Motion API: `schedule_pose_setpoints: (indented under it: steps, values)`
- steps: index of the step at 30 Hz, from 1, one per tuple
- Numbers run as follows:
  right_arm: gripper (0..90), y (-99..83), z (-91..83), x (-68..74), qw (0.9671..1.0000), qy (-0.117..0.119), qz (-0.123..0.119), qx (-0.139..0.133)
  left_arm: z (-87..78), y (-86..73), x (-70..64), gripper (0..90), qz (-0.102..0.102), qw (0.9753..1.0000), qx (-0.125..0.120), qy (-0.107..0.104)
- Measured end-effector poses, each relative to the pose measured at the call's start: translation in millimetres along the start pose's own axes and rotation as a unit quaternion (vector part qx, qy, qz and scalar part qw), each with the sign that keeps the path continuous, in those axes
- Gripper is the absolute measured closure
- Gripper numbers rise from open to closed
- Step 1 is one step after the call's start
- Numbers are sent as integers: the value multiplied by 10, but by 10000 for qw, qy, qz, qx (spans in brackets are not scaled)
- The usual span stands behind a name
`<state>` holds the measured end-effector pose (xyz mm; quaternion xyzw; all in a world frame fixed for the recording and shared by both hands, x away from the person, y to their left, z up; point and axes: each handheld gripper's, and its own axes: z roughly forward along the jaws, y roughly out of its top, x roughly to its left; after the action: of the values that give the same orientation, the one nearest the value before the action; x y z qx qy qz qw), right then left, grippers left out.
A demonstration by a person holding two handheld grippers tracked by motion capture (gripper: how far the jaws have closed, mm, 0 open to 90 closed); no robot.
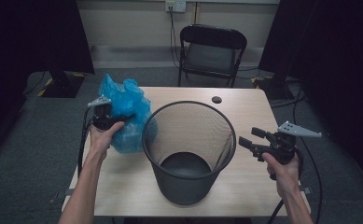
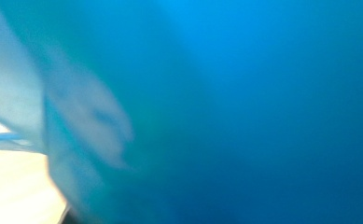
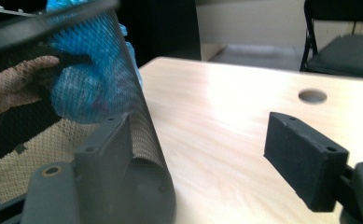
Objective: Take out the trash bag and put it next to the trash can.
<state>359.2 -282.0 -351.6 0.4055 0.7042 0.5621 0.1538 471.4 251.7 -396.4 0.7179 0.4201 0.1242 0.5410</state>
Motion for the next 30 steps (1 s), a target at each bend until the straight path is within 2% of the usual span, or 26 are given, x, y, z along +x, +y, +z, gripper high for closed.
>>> schedule_pose_setpoints:
  steps: [4, 8, 10, 14, 16, 17, 19, 22, 25, 27, 29, 30]
  values:
    - [223, -172, 58, -35, 9998, -23, 71, 188, 44, -164, 13, 840, 24, 9998, 181, 63]
    - [223, -299, 95, -64, 9994, -87, 81, 310, 41, -257, 27, 840, -44, 9999, 101, -3]
    - [219, -385, 116, -88, 9991, -140, 114, 373, 30, -293, 17, 840, 1, 9999, 114, 29]
    - [212, -580, 173, -114, 9970, -301, 99, 705, 3, -376, -26, 839, 274, 9986, 418, 193]
    - [208, -670, 206, -128, 9954, -315, 140, 898, -13, -431, -26, 839, 296, 9981, 497, 191]
    - [208, -721, 218, -137, 9944, -331, 112, 996, -26, -457, -22, 839, 400, 9970, 604, 289]
    - [208, -826, 221, -168, 9932, -366, 148, 1094, -44, -527, 2, 839, 311, 9973, 610, 255]
    - [208, -933, 215, -224, 9927, -449, 232, 1091, -34, -603, 48, 839, 188, 9978, 607, 195]
    - [198, -1030, 249, -265, 9908, -560, 215, 1211, 14, -668, 71, 839, 81, 9984, 508, 255]
    - [195, -1069, 273, -272, 9895, -638, 172, 1284, 94, -717, 83, 840, 11, 9988, 367, 327]
    - [194, -1114, 317, -281, 9882, -578, 283, 1389, 197, -736, 105, 841, -153, 9993, 232, 249]
    - [194, -1128, 330, -276, 9879, -547, 276, 1424, 246, -733, 106, 841, -155, 9993, 233, 267]
